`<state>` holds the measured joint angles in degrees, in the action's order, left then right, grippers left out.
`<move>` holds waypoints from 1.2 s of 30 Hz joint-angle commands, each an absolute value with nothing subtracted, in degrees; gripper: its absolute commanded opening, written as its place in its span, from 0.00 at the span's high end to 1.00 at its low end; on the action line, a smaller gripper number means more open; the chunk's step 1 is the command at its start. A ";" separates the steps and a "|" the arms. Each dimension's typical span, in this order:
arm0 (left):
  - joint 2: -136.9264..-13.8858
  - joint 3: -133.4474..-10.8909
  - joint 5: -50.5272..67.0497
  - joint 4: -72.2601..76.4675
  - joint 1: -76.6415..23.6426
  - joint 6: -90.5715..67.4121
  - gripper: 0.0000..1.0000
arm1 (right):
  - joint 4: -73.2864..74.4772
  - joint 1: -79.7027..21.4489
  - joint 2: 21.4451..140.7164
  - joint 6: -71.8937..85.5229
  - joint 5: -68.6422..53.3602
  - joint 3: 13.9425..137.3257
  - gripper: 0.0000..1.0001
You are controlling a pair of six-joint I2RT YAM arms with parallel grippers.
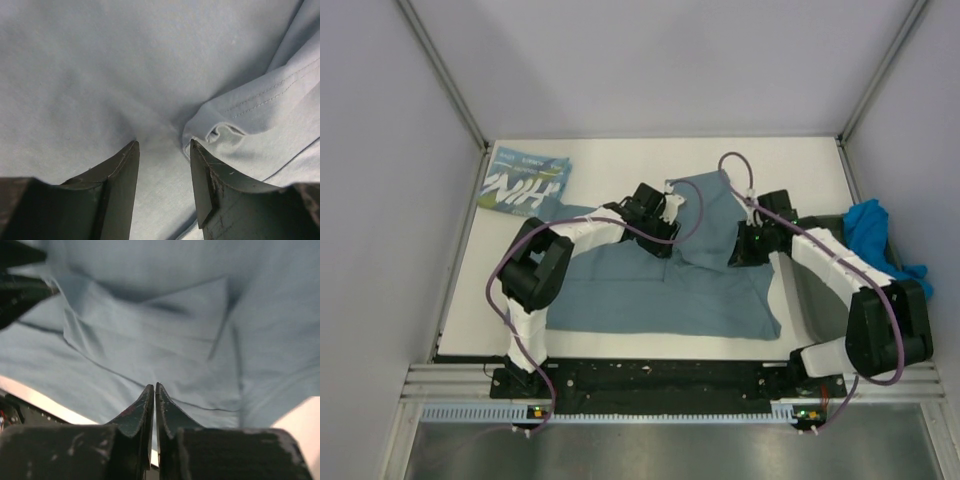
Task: Fold and stack the t-shirts
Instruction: Fold the flattened tshirt in 1/3 of the way
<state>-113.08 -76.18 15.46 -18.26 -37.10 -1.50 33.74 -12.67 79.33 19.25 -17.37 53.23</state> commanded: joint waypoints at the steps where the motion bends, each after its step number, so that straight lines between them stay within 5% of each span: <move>1: -110.05 -79.28 15.38 -17.93 -36.48 -2.29 0.50 | 27.09 -18.27 78.57 24.42 -18.20 48.00 1.00; 16: -102.58 -77.08 18.19 -18.72 -29.97 -1.15 0.45 | 21.27 -26.19 95.62 30.85 -13.81 54.83 1.00; 29: -102.21 -76.64 25.92 -19.34 -29.97 3.87 0.41 | 32.16 -25.23 111.26 23.65 4.48 85.67 1.00; 36: -109.94 -83.13 25.84 -24.42 -31.81 6.76 0.41 | 34.28 -22.77 103.02 19.34 5.01 83.34 0.98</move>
<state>-105.43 -78.13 24.64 -21.56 -30.22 3.46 31.38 -24.49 110.08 23.05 2.39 85.17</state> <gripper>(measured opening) 0.590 0.003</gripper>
